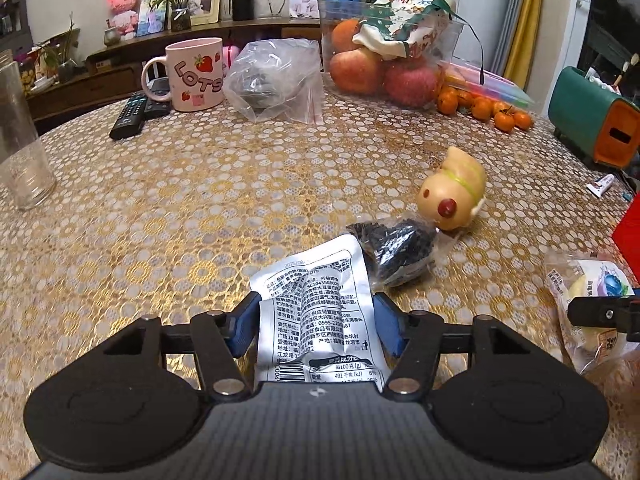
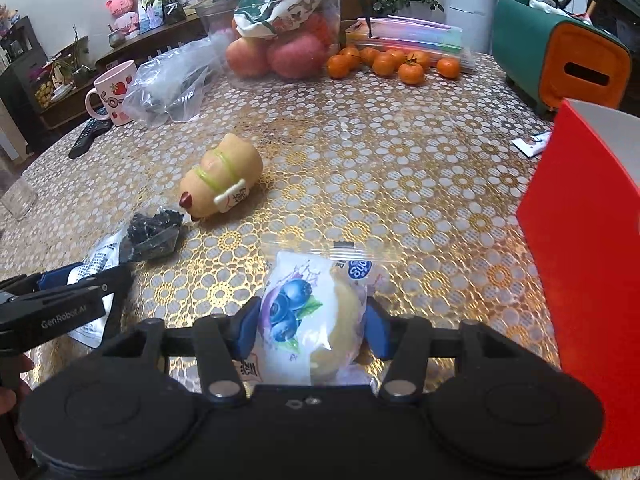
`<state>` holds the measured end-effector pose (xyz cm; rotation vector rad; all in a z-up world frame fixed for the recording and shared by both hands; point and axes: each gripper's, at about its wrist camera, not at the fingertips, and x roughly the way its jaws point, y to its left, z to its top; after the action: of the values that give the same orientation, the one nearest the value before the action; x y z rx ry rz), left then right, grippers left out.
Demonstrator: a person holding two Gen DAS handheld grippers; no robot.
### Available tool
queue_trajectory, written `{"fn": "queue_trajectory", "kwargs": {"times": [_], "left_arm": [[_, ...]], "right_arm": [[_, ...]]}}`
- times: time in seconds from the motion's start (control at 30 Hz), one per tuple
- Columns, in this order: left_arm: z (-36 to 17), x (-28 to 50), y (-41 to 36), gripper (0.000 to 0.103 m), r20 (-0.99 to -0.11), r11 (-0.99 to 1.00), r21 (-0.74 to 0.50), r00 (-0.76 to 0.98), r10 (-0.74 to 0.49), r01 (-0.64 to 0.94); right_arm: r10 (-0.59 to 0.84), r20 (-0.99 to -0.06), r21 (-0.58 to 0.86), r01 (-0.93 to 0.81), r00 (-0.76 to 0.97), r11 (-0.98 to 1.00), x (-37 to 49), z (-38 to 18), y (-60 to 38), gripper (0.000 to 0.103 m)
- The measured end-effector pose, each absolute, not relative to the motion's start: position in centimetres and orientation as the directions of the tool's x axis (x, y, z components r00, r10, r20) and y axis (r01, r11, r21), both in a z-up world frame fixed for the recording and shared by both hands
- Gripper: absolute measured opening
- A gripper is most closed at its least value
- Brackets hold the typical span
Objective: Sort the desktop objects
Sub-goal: 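Carry the bread bag and white sachet over the red box with both grippers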
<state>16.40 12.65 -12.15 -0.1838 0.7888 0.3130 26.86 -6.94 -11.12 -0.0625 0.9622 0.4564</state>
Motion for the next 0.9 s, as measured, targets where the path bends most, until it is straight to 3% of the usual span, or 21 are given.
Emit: {"fn": "queue_trajectory", "kwargs": {"times": [0.4, 0.9], "left_arm": [[-7.9, 12.5, 10.0, 0.059, -0.711, 0.948, -0.111, 0.691, 0.133, -0.297], [-1.3, 11.4, 1.9, 0.059, -0.667, 0.984, -0.155, 0.744, -0.036, -0.092]], "right_arm": [[0.403, -0.772, 0.2, -0.414, 0.492, 0.888, 24.2, -8.2, -10.4, 0.052], [0.4, -0.664, 0.175, -0.389, 0.632, 0.904, 22.1, 0.1, -20.8, 0.051]]}}
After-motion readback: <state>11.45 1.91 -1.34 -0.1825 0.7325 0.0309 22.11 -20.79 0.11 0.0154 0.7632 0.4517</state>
